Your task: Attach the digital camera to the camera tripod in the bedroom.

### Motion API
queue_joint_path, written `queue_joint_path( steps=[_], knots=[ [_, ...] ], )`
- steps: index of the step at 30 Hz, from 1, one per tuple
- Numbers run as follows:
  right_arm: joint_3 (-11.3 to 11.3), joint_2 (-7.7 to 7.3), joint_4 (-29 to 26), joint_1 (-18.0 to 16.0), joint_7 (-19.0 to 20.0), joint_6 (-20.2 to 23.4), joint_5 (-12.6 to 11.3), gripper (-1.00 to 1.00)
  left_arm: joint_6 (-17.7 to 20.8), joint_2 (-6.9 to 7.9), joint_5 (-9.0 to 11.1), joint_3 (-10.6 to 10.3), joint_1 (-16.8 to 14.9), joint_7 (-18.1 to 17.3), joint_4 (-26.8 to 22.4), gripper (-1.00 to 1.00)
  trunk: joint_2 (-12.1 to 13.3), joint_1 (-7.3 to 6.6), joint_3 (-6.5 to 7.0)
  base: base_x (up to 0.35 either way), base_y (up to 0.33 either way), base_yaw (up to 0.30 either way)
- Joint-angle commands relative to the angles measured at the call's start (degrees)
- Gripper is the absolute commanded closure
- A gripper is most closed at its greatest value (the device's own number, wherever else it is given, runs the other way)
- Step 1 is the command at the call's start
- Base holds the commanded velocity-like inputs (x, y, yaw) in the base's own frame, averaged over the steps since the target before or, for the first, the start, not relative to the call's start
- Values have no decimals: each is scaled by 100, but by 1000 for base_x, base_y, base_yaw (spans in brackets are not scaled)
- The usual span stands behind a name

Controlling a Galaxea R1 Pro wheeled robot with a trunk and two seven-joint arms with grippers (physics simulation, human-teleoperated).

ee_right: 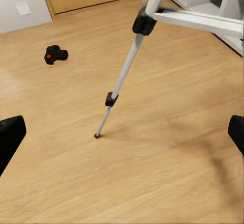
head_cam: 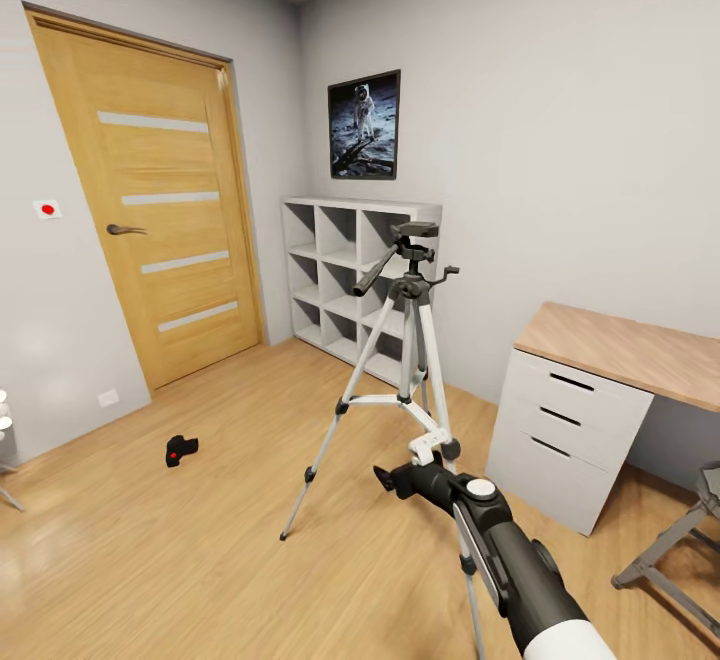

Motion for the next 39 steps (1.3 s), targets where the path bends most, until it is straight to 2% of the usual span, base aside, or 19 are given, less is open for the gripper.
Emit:
queue_joint_path(
  steps=[1, 5, 12, 17, 30, 39],
  knots=[
    [-6, 1, -10, -1, 41, -21, 58, -100, -8, -1, 37, 18, 2, -4, -7, -100, -3, 0, -5, 0, 0, 0],
    [-2, -1, -21, 4, 54, 49, 56, -100, -8, -1, 37, 20, 2, 0, -7, -100, -3, 0, -5, 0, 0, 0],
    [-5, -14, -174, 6, 96, 1132, 56, -100, -8, 5, 38, 26, 2, 3, -7, -100, -3, 0, -5, 0, 0, 66],
    [-6, -15, -289, 7, 220, 1438, 50, -100, -8, 7, 42, 27, 2, 3, -5, -100, -3, 0, -5, 0, 0, 223],
    [-16, -16, -300, 7, 329, 1591, 58, -100, -10, 7, 45, 27, 2, 3, -5, -100, -3, 0, -5, 0, 0, 82],
    [-29, -16, -267, 7, 336, 1542, 54, -100, -8, 7, 49, 25, 2, 3, -7, -100, -3, 0, -5, 0, 0, 257]
  ],
)
